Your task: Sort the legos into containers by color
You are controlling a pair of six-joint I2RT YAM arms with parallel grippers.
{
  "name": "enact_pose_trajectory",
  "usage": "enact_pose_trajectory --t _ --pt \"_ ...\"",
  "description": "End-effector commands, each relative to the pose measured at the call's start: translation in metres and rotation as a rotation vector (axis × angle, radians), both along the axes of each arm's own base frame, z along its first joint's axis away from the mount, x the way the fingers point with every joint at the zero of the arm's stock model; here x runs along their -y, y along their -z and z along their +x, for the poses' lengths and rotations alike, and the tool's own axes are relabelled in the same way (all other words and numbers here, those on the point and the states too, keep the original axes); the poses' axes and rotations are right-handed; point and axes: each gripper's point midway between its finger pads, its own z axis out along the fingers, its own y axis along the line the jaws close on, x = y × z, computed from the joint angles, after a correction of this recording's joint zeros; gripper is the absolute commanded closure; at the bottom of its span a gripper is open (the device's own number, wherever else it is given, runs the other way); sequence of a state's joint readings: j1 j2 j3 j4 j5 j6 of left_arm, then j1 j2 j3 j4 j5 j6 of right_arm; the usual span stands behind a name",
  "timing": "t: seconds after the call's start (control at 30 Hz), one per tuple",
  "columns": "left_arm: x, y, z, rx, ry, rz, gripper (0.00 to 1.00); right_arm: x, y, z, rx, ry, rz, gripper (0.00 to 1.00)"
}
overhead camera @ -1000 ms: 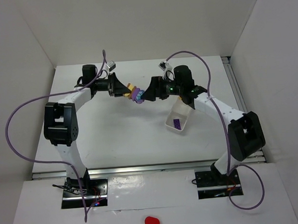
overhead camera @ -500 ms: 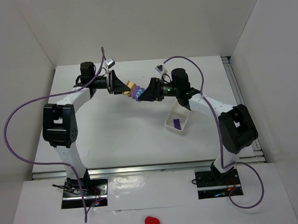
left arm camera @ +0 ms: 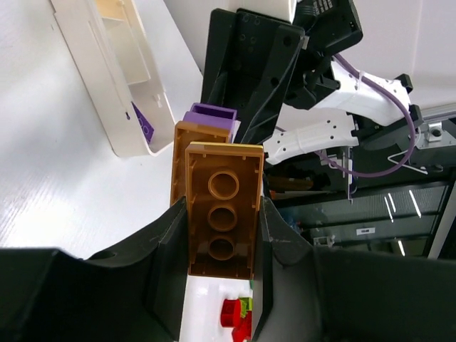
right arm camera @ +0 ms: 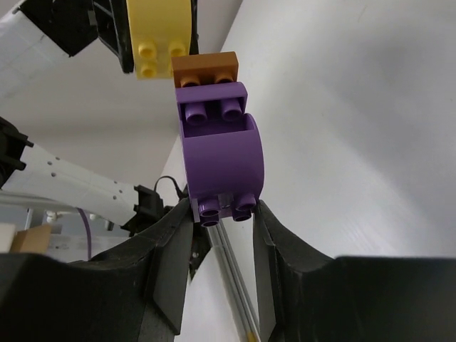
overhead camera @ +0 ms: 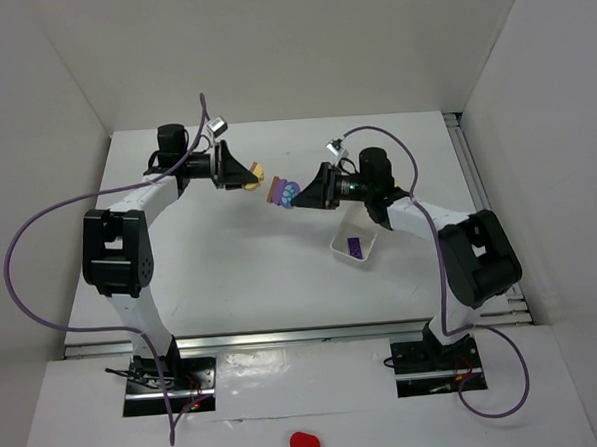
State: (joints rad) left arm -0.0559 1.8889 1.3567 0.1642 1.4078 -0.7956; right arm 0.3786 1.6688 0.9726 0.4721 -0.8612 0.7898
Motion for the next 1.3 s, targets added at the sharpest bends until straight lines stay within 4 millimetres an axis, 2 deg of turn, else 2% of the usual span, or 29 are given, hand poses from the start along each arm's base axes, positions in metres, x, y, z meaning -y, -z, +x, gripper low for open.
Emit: enact_pose_trajectory --t 0.0,0.03,0.17,0.2,0.23,0.33,0.4,0.43,0.47,0.5,0.53,0.57,0.6,0.63,0.67,0.7,0.73,0.77,0.8,0.83,0.9,0.97,1.03,1.1,1.13,1.17,1.2,1.27 --pt "-0.006 -0.012 -0.005 0.045 0.008 -0.009 1.00 0.016 -0.028 -0.012 0.110 0.003 -0.004 1.00" --pt "-0.006 -0.011 -0.006 0.036 0.008 -0.008 1.00 0.020 -0.018 -0.014 0.069 0.021 -0.046 1.00" --pt "-0.006 -0.004 0.001 0.032 -0.040 0.034 1.00 0.044 -0.012 -0.009 0.110 0.101 -0.197 1.00" --pt "-0.007 -0.008 0.004 0.044 -0.049 0.045 1.00 0.050 -0.020 -0.008 0.129 0.120 -0.207 1.00" --pt "-0.002 -0.003 0.004 0.031 -0.044 0.057 1.00 0.057 -0.019 -0.009 0.120 0.125 -0.215 1.00" --pt "0.007 0.004 0.001 0.011 -0.018 0.062 1.00 0.063 -0.020 -0.011 0.124 0.113 -0.205 1.00" --pt "0.009 0.018 0.011 -0.020 -0.073 0.133 1.00 0.063 -0.014 -0.011 0.110 0.108 -0.216 1.00" --pt "0.007 0.030 0.016 -0.046 -0.104 0.186 1.00 0.065 -0.011 -0.009 0.099 0.125 -0.230 1.00" --pt "0.008 0.063 0.024 -0.120 -0.130 0.275 1.00 0.065 -0.007 -0.007 0.091 0.134 -0.238 1.00" --pt "0.001 0.093 0.033 -0.118 -0.178 0.417 1.00 0.065 -0.007 -0.007 0.091 0.134 -0.238 1.00" --pt "-0.003 0.106 0.032 -0.175 -0.180 0.466 1.00 0.067 -0.009 -0.004 0.090 0.147 -0.246 1.00" --pt "-0.006 0.118 0.034 -0.191 -0.195 0.498 1.00 0.069 -0.001 -0.002 0.078 0.160 -0.266 1.00" --pt "-0.003 0.125 0.032 -0.218 -0.205 0.508 1.00 0.069 -0.006 0.000 0.092 0.157 -0.271 1.00" --pt "-0.006 0.141 0.031 -0.232 -0.228 0.529 1.00 0.070 0.000 0.001 0.068 0.163 -0.286 1.00" --pt "-0.010 0.151 0.032 -0.245 -0.255 0.560 1.00 0.069 -0.004 0.003 0.076 0.165 -0.283 1.00" --pt "-0.012 0.162 0.033 -0.255 -0.288 0.609 1.00 0.070 0.002 0.004 0.070 0.167 -0.299 1.00" --pt "-0.014 0.168 0.031 -0.265 -0.297 0.630 0.98 0.070 0.002 0.004 0.070 0.167 -0.299 1.00" --pt "-0.016 0.174 0.031 -0.274 -0.301 0.643 0.91 0.070 0.002 0.004 0.070 0.167 -0.299 1.00" --pt "-0.014 0.176 0.031 -0.269 -0.304 0.661 0.66 0.070 0.006 0.005 0.060 0.165 -0.303 1.00" --pt "-0.016 0.182 0.031 -0.277 -0.309 0.675 0.52 0.070 0.008 0.006 0.048 0.163 -0.308 1.00" --pt "-0.019 0.181 0.033 -0.282 -0.321 0.697 0.27 0.070 0.012 0.007 0.047 0.159 -0.314 1.00" --pt "-0.021 0.176 0.035 -0.264 -0.314 0.712 0.10 0.070 0.012 0.007 0.047 0.159 -0.314 1.00" --pt "-0.023 0.165 0.038 -0.245 -0.304 0.729 0.09 0.070 0.016 0.007 0.038 0.157 -0.318 1.00" --pt "-0.019 0.139 0.039 -0.201 -0.290 0.700 0.07 0.066 0.017 0.005 0.040 0.136 -0.320 1.00" --pt "-0.012 0.118 0.038 -0.167 -0.263 0.643 0.07 0.065 0.016 0.004 0.040 0.128 -0.315 1.00" --pt "-0.013 0.104 0.038 -0.149 -0.263 0.611 0.09 0.063 0.015 0.002 0.048 0.108 -0.309 1.00" --pt "-0.011 0.079 0.034 -0.102 -0.262 0.576 0.09 0.063 0.014 0.000 0.048 0.099 -0.303 1.00" --pt "0.003 0.044 0.029 0.017 -0.196 0.437 0.06 0.060 0.011 -0.004 0.063 0.068 -0.285 1.00"
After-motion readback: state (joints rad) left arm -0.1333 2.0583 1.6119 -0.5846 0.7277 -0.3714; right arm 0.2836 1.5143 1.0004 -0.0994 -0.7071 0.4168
